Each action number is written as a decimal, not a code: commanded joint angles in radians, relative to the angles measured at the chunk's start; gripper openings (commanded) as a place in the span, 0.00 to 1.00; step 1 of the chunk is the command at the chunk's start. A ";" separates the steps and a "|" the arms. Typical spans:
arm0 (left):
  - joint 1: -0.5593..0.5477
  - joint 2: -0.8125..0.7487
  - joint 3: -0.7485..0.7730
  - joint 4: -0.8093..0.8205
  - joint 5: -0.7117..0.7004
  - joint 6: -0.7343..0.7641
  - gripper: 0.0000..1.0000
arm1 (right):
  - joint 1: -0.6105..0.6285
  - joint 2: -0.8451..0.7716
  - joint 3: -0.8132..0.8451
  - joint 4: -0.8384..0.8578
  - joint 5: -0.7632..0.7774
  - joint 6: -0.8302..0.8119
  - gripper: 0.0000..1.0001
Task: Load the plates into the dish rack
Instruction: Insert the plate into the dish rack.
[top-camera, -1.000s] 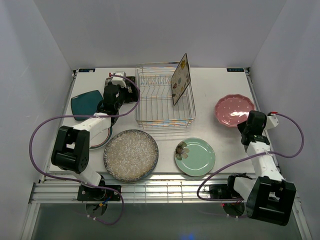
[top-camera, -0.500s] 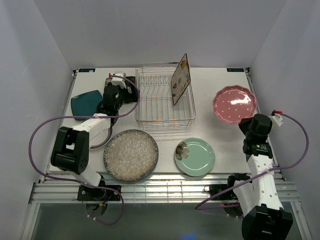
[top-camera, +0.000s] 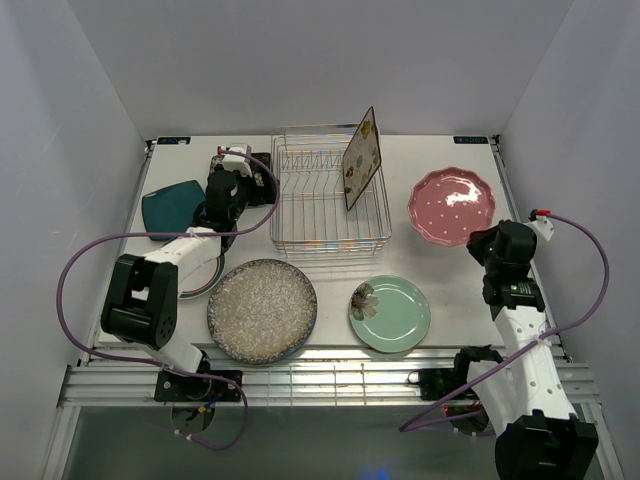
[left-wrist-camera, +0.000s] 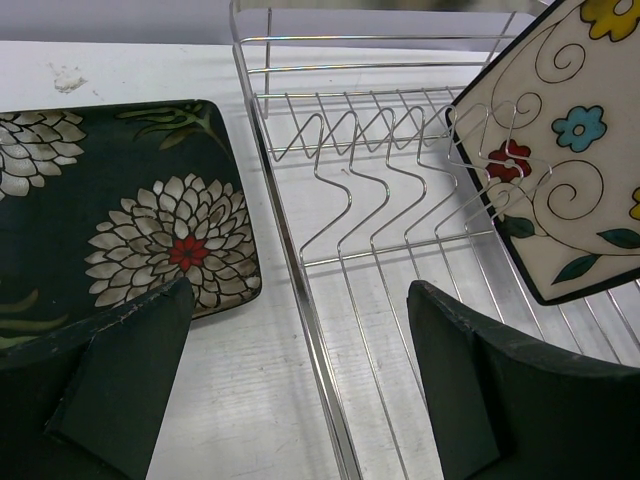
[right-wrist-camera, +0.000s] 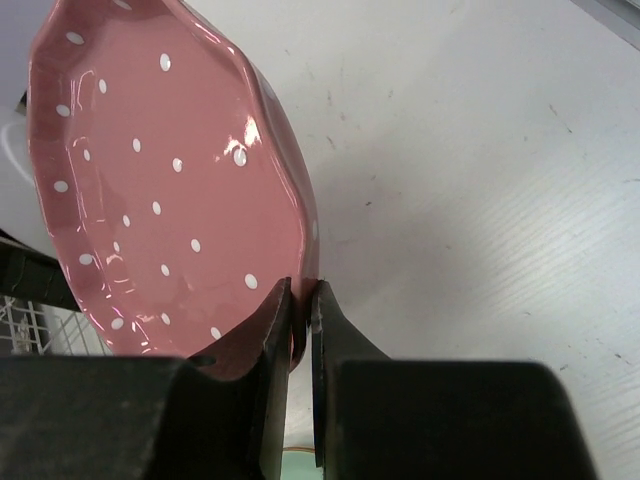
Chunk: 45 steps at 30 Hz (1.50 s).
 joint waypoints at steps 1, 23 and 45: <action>-0.003 -0.056 -0.007 0.023 -0.011 0.008 0.98 | 0.055 -0.004 0.144 0.189 0.027 0.012 0.08; -0.003 -0.070 -0.010 0.026 -0.013 0.015 0.98 | 0.470 0.157 0.357 0.209 0.342 -0.069 0.08; -0.003 -0.078 -0.016 0.029 -0.013 0.008 0.98 | 0.788 0.582 0.800 0.172 0.728 -0.270 0.08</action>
